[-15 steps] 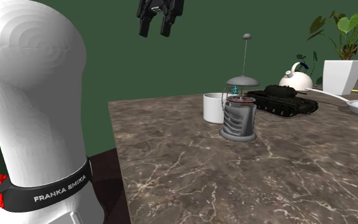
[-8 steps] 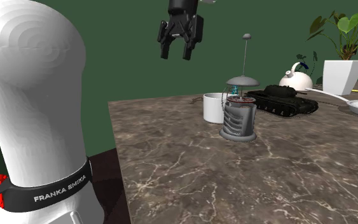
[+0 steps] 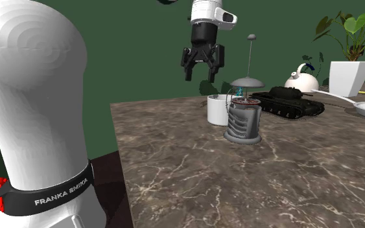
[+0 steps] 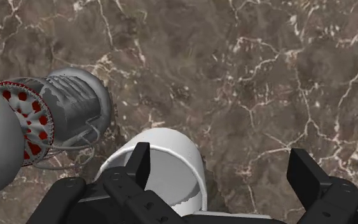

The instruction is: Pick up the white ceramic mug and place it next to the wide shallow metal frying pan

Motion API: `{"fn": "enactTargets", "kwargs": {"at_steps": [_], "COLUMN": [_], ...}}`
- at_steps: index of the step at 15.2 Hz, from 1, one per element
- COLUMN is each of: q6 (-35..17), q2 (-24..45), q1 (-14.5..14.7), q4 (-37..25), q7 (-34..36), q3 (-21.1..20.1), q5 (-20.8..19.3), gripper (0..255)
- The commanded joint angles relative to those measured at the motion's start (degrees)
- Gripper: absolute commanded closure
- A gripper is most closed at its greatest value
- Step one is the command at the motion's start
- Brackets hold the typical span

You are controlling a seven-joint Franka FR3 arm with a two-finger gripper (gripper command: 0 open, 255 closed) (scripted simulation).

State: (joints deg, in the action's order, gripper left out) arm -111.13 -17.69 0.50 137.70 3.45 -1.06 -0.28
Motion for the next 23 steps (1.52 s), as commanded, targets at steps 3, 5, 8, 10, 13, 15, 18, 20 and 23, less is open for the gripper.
{"fn": "enactTargets", "kwargs": {"at_steps": [3, 5, 8, 10, 13, 15, 18, 20, 23], "q6": [-6.1, -8.2, -10.6, -12.2, -14.3, -14.3, -14.3, -14.3, -14.3], "q2": [8.6, 12.2, 13.1, 13.8, 14.7, 14.7, 14.7, 14.7, 14.7], "q1": [-0.3, -0.4, -0.5, -0.5, -0.6, -0.6, -0.6, -0.6, -0.6], "q4": [-3.8, -5.7, -4.2, -3.3, -2.2, -2.2, -2.2, -2.2, -2.2], "q7": [0.9, 1.4, 1.4, 1.5, 1.6, 1.6, 1.6, 1.6, 1.6], "q3": [-0.4, -0.5, -0.4, -0.4, -0.3, -0.3, -0.3, -0.3, -0.3], "q5": [-2.0, -3.0, -3.1, -3.2, -3.4, -3.4, -3.4, -3.4, -3.4], "gripper": [0, 0, 0, 0, 0, 0, 0, 0, 255]}}
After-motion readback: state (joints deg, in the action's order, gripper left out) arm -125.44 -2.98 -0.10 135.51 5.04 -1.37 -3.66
